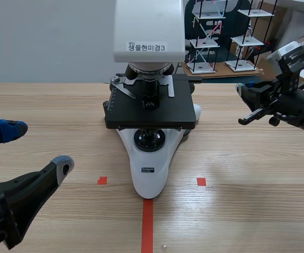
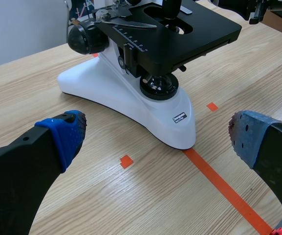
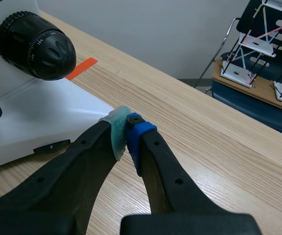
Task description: Return to the home posture
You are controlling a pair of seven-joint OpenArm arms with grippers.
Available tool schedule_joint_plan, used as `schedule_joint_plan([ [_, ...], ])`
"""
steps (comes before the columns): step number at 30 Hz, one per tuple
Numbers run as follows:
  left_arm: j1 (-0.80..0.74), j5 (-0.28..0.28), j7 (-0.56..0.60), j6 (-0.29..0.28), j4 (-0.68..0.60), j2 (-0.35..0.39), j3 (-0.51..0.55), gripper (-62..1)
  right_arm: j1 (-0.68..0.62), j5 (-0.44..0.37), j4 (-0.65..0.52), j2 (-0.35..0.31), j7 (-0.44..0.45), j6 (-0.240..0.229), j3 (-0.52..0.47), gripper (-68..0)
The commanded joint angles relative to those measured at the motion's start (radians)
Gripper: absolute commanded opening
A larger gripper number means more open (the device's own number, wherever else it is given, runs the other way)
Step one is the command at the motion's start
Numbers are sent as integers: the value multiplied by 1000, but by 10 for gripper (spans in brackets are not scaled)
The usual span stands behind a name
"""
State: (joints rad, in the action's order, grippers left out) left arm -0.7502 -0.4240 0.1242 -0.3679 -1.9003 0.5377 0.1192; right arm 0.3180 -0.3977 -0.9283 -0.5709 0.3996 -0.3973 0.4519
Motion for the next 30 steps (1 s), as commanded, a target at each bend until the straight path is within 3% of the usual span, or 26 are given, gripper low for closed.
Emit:
schedule_joint_plan([
  [1,0,-6,14,-1,-23,-3,3,11,28,-14,-11,-7,14,4,-11,-665],
  [23,0,-6,14,-1,-23,-3,3,11,25,-6,-12,-8,10,8,-15,-661],
  [27,0,-6,14,-1,-23,-3,3,11,8,-1,-31,-9,-1,13,-19,-570],
  [30,0,-6,14,-1,-23,-3,3,11,-37,5,-93,-8,-58,15,-56,-490],
])
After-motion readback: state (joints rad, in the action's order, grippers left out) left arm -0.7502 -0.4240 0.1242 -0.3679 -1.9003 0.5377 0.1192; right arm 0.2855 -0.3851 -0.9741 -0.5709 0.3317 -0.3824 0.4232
